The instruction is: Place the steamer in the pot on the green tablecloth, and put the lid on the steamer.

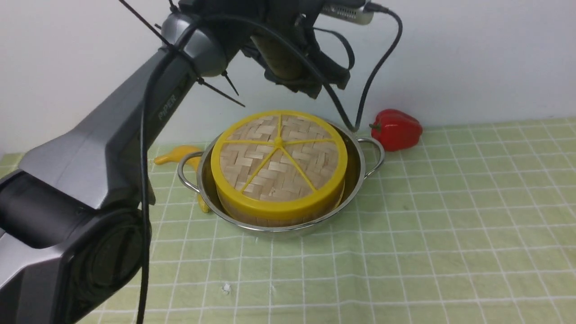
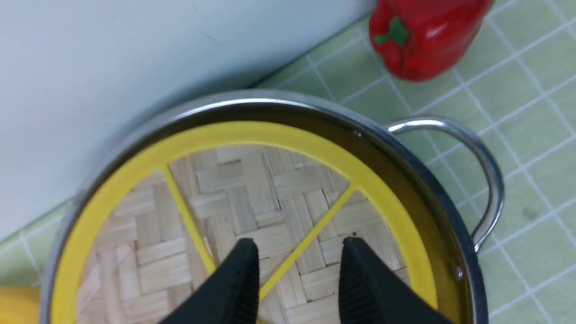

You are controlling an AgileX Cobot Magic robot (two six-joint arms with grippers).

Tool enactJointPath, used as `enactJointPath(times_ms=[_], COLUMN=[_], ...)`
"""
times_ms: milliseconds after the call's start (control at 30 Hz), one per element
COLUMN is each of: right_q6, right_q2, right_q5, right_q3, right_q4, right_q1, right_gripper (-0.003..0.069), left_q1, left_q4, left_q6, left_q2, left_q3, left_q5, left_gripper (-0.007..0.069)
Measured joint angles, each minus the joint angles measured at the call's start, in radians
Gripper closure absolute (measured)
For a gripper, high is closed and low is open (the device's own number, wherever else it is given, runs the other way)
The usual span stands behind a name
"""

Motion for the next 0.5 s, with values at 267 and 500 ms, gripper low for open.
enactJointPath(times_ms=[267,500], right_q6=[0.0,-0.02], right_q2=[0.0,-0.008], right_q5=[0.0,-0.003], right_q3=[0.0,0.023], right_q4=[0.001,0.037], right_q1=[0.0,0.0], right_gripper=[0.0239,0.0268], left_q1=[0.0,0.0], left_q4=[0.085,0.104], left_q6=[0.0,0.0], left_q2=[-0.257,-0.646], left_q3=[0.0,0.042], left_q5=[0.001,-0.003], left_gripper=[0.0382,0.0424])
